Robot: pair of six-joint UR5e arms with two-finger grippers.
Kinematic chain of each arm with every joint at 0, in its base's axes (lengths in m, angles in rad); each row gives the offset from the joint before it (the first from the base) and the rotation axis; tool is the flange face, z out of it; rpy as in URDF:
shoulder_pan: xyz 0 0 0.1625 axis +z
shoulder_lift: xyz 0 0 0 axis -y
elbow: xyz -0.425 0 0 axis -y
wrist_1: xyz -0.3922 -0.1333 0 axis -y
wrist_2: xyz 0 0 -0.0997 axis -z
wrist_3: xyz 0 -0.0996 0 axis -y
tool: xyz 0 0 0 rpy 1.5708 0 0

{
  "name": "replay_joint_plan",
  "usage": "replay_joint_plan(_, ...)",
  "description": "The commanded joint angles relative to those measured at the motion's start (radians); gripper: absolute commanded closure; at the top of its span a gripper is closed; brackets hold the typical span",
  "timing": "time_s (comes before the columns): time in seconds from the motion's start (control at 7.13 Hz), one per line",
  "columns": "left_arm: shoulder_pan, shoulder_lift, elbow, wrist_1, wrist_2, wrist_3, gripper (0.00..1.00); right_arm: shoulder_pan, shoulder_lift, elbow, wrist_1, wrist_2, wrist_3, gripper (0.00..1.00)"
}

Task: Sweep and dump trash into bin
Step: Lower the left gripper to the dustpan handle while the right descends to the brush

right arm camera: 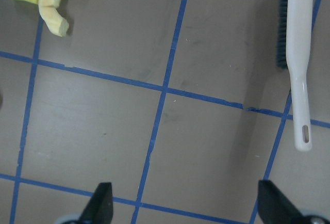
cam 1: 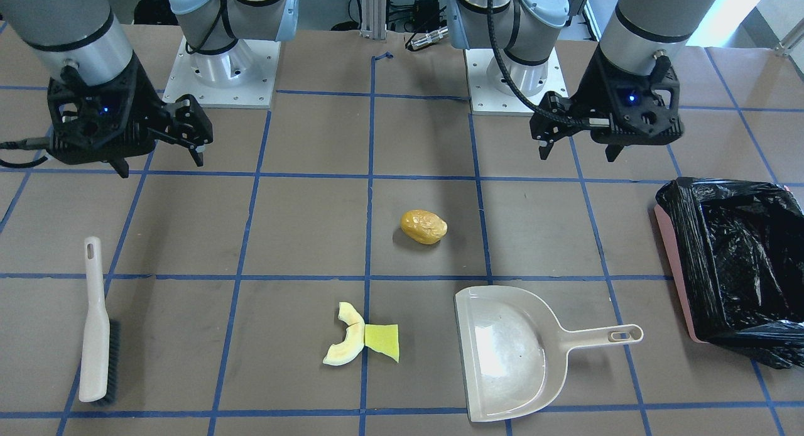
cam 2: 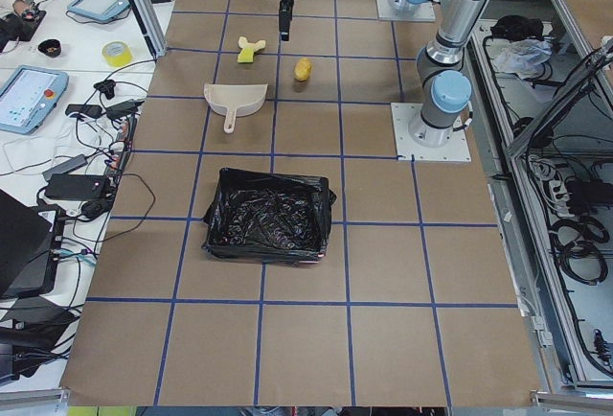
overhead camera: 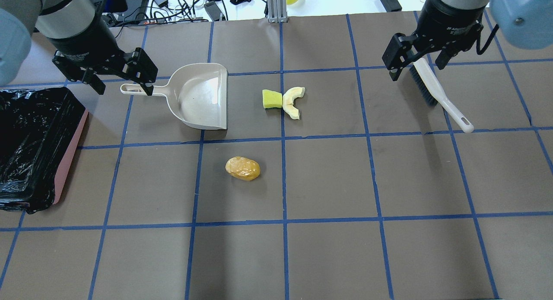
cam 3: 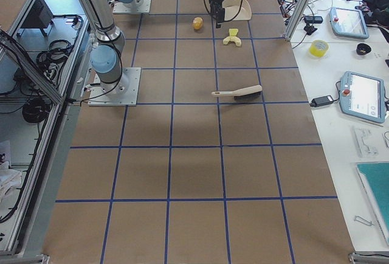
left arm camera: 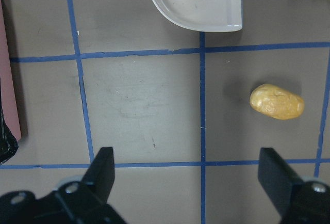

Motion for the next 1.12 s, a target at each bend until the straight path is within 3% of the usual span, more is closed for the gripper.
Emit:
replay_joint_plan(0.0, 0.083, -0.026, -0.010, 0.148, 0.007, -0.300, 0.00, -0.083, 0.105, 0.002, -0.070, -0.017, -0.174, 0.00)
replay_joint_plan(0.14, 0.084, -0.040, -0.016, 0.255, 0.018, -0.425, 0.00, -0.127, 0.151, 0.002, -0.137, -0.016, -0.275, 0.00)
replay_joint_plan(0.56, 0.085, -0.164, -0.051, 0.321, 0.028, -0.880, 0.00, -0.250, 0.292, 0.003, -0.266, -0.045, -0.536, 0.00)
replay_joint_plan(0.98, 0.085, -0.389, 0.017, 0.549, 0.030, -1.064, 0.02, -0.287, 0.389, 0.031, -0.344, -0.049, -0.561, 0.01)
